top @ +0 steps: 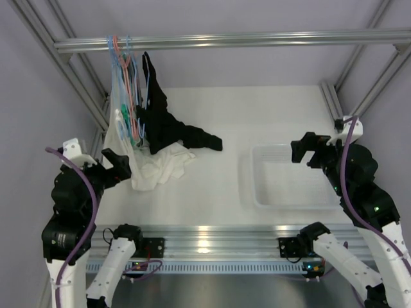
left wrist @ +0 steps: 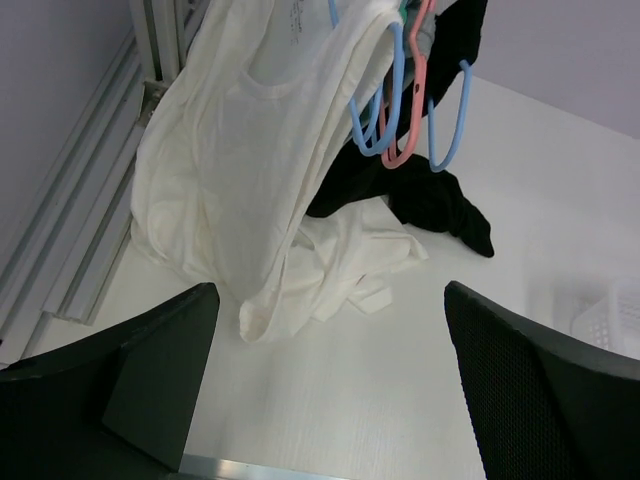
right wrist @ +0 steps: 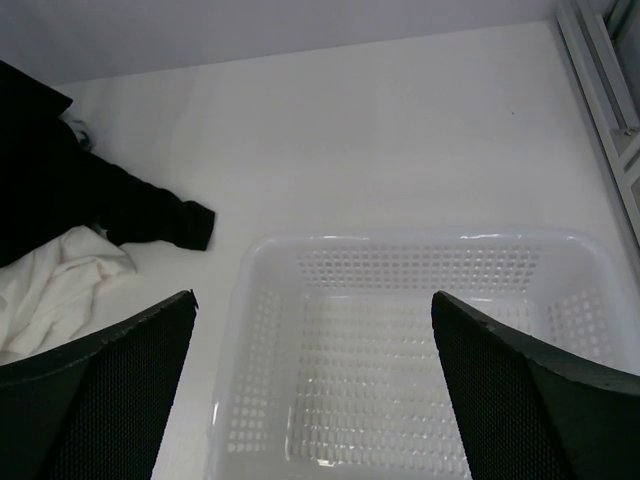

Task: Remove the tank top from the hanger

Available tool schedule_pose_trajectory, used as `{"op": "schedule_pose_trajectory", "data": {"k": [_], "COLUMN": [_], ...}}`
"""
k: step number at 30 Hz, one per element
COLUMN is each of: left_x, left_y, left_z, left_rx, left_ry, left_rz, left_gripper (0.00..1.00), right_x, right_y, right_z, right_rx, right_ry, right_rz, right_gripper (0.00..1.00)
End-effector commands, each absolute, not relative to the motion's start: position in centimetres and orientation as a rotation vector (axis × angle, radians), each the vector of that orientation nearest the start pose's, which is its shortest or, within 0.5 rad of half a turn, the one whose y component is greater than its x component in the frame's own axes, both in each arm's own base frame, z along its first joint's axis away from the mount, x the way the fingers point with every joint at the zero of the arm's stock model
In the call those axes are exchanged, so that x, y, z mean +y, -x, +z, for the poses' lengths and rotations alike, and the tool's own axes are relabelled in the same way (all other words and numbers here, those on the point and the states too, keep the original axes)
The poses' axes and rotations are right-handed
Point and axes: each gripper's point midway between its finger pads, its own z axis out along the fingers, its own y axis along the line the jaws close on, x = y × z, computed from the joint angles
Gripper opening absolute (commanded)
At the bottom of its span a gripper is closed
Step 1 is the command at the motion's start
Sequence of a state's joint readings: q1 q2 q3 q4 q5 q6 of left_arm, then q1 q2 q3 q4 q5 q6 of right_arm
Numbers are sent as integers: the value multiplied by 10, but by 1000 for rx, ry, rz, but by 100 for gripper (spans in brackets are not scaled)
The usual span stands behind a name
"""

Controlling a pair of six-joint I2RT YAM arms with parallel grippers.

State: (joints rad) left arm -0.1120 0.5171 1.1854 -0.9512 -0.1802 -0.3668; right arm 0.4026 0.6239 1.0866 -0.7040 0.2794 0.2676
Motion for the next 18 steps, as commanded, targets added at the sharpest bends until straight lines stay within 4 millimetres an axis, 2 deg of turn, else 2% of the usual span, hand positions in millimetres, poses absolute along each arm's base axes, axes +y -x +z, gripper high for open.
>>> {"op": "schedule_pose_trajectory", "data": {"k": [1, 4, 5, 6, 7, 8, 9, 10, 11, 12, 13, 14, 15, 17, 18], "left_x": [0, -10, -13, -14, -14, -14, -15, -19, -26, -32, -46, -63, -73, -75, -76], "left_y": [-165, -166, -161, -161, -168, -159, -160, -175, -181, -181, -213, -224, -251, -278, -301], "left_z": [380, 400, 418, 428, 436, 466, 478, 485, 496, 521, 517, 520, 526, 525, 522], "left_rx": [1698, 1676, 1639, 1624, 1627, 1560, 1545, 1565, 1567, 1527, 1596, 1623, 1650, 1677, 1702], "left_ry": [353, 310, 292, 282, 276, 265, 256, 242, 207, 171, 137, 80, 58, 63, 70], "left_rz": [-185, -241, -264, -274, -265, -276, -283, -283, -311, -343, -381, -457, -490, -486, -471], "left_gripper": [99, 99, 99, 99, 99, 99, 99, 99, 99, 99, 99, 99, 99, 99, 99], "right_x": [51, 53, 53, 54, 55, 56, 58, 62, 64, 66, 67, 68, 70, 73, 75], "right_y": [-226, -229, -230, -230, -230, -230, -230, -229, -229, -230, -229, -230, -231, -233, -233], "right_z": [343, 339, 339, 339, 340, 341, 343, 345, 347, 349, 351, 352, 352, 353, 353], "right_rx": [1783, 1799, 1800, 1800, 1798, 1795, 1788, 1783, 1774, 1765, 1759, 1755, 1760, 1766, 1769], "right_ry": [-116, -119, -128, -143, -149, -150, -143, -125, -120, -110, -106, -102, -91, -76, -63], "right_rz": [228, 232, 235, 246, 254, 264, 280, 301, 312, 323, 333, 336, 341, 345, 352], "right_gripper": [99, 99, 99, 99, 99, 99, 99, 99, 99, 99, 99, 99, 99, 99, 100]}}
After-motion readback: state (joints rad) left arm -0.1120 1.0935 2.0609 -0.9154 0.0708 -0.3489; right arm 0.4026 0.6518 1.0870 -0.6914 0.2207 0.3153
